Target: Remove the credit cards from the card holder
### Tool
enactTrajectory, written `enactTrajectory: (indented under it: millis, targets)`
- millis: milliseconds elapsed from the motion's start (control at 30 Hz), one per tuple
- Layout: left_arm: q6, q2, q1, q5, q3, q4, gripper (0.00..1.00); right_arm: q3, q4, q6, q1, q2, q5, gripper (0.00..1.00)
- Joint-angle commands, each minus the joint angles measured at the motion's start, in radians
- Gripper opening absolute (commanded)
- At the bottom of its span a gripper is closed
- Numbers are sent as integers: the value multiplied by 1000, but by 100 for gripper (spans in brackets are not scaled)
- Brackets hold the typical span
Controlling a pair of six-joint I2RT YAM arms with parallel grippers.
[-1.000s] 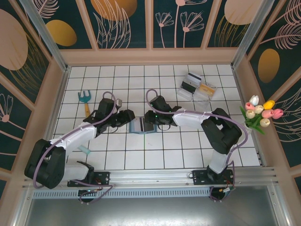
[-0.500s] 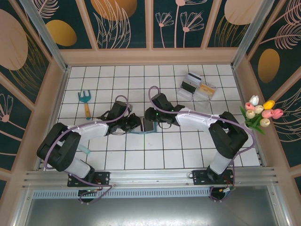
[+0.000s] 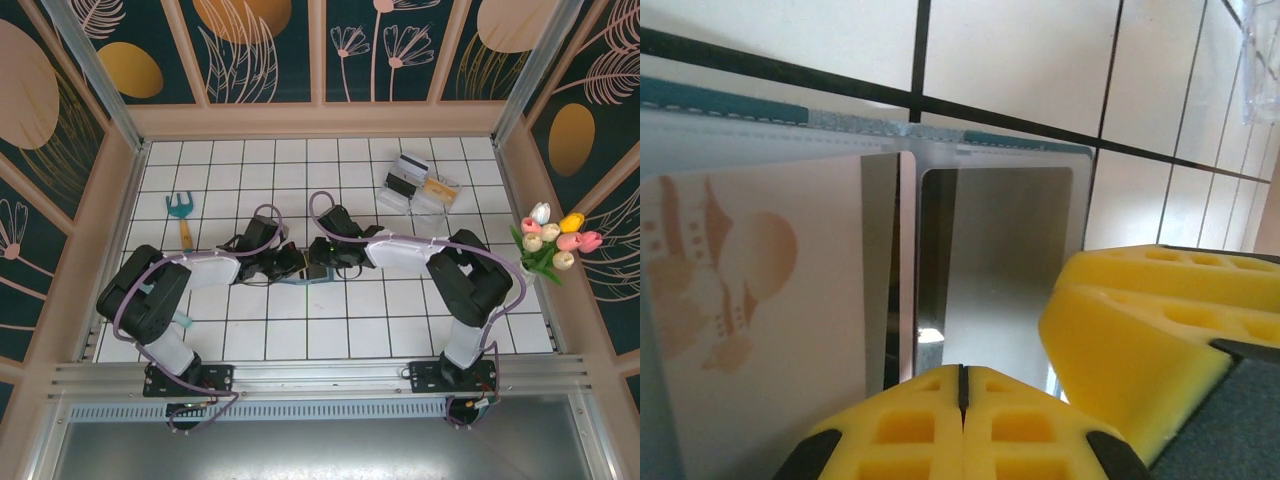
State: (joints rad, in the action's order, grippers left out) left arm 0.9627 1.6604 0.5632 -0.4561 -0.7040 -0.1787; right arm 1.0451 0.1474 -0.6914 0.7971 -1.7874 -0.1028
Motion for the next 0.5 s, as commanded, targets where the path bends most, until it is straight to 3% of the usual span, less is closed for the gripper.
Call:
enactTrajectory:
  millis: [0, 200, 467]
  targets:
    - [-28, 23, 6, 18, -28, 13, 2, -6, 8, -19, -14, -9, 2, 33]
    - [-40, 33, 6, 64, -5, 38, 2, -35, -20, -20, -24, -30, -26, 32]
    - [-20, 47, 7, 41, 31, -21, 4, -56, -41, -22, -26, -56, -41, 32]
